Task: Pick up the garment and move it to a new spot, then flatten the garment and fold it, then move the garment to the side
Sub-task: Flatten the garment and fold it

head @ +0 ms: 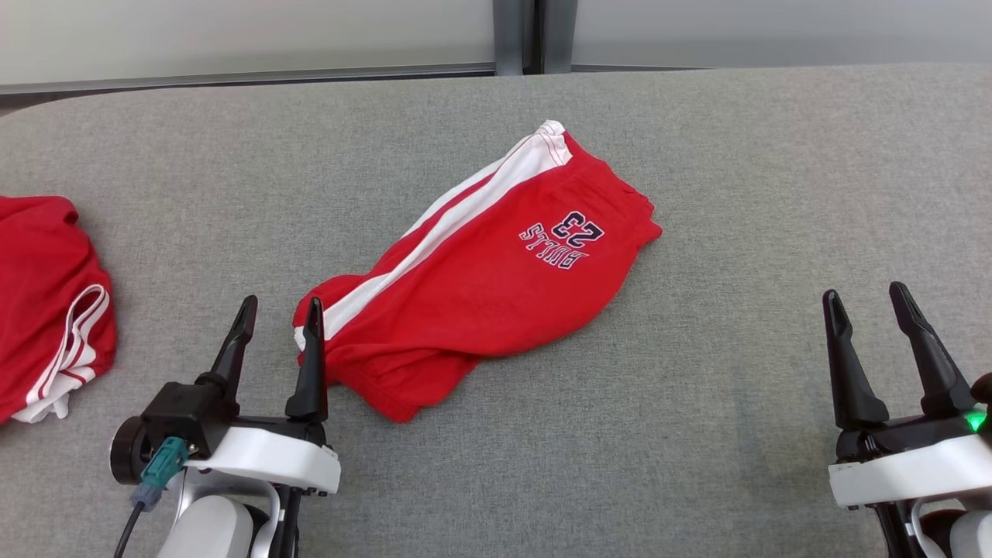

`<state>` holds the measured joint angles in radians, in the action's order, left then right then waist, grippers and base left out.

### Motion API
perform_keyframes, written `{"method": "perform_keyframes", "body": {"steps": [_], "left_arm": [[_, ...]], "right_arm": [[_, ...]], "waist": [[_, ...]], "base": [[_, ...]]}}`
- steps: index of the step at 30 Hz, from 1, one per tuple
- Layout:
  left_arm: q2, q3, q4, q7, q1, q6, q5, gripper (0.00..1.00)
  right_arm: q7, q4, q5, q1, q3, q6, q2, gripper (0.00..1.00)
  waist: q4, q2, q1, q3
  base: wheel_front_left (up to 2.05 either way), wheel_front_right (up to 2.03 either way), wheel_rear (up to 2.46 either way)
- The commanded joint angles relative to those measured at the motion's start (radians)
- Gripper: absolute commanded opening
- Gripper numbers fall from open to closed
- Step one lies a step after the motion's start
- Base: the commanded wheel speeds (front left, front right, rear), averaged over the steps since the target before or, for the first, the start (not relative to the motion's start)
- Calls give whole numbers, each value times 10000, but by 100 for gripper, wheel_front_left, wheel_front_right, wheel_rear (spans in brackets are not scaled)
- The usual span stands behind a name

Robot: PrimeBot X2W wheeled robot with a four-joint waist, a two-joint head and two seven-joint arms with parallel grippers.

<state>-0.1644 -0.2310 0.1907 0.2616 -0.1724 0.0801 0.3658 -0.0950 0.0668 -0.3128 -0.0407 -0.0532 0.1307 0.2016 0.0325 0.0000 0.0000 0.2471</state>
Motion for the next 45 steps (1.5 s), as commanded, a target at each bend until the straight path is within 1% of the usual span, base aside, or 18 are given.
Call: {"method": "perform_keyframes", "body": {"steps": [1,7,13,17,22,27,29,31,33,34,35,36,37,41,45], "left_arm": [[2,36,1,47,-139,-43,-74,100],[91,-50,-128,47,-351,-68,-192,100],[392,-243,-448,45,-776,-161,-338,100],[634,-378,-675,45,-1076,-251,-420,100],[856,-497,-935,47,-1269,-373,-490,100],[1004,-572,-944,47,-1287,-474,-508,100],[1012,-570,-919,45,-1290,-488,-514,100],[1039,-532,-907,47,-1280,-497,-533,100],[1066,-486,-913,47,-1266,-511,-573,100],[1069,-463,-910,46,-1252,-512,-582,100],[1077,-454,-896,46,-1251,-527,-585,100],[1078,-438,-901,47,-1257,-524,-626,100],[1081,-424,-893,47,-1264,-524,-665,100],[1096,-340,-889,47,-1244,-521,-754,100],[1093,-268,-832,47,-1114,-585,-848,100]], "right_arm": [[0,32,48,55,19,0,-5,100],[68,-42,47,-104,206,0,125,100],[469,-524,-128,-998,237,0,719,100],[1032,-1344,-331,-2166,-198,0,1323,100],[1538,-2741,-674,-3810,-1186,0,1837,100],[1989,-4325,-1043,-5011,-2145,-2,2026,100],[2056,-4563,-1094,-5170,-2270,-2,2042,100],[2391,-5051,-1069,-5339,-2430,-2,2050,100],[2640,-5293,-1149,-5443,-2509,-2,1970,100],[2801,-5403,-1078,-5521,-2513,-2,1991,48],[2961,-5431,-1089,-5542,-2570,-3,1942,27],[3129,-5444,-973,-5582,-2611,-3,1958,0],[3307,-5426,-836,-5639,-2665,-3,2009,0],[3679,-4966,-547,-5746,-2740,-11,1881,0],[3637,-4273,-354,-5263,-2529,-9,1603,0]], "waist": [[17,0,0,23],[279,0,0,288],[988,0,0,946],[1553,0,0,1486],[2191,0,0,2059],[2545,0,0,2217],[2582,0,0,2204],[2590,0,0,2168],[2560,0,0,2118],[2532,0,0,2100],[2502,0,0,2071],[2462,0,0,2044],[2420,0,0,2026],[2136,0,0,1887],[1704,0,0,1660]], "base": [[0,0,0],[0,0,0],[0,0,0],[0,0,0],[0,0,0],[0,0,0],[0,0,0],[0,0,0],[0,0,0],[0,0,0],[0,0,0],[0,0,0],[0,0,0],[0,0,0],[0,0,0]]}}
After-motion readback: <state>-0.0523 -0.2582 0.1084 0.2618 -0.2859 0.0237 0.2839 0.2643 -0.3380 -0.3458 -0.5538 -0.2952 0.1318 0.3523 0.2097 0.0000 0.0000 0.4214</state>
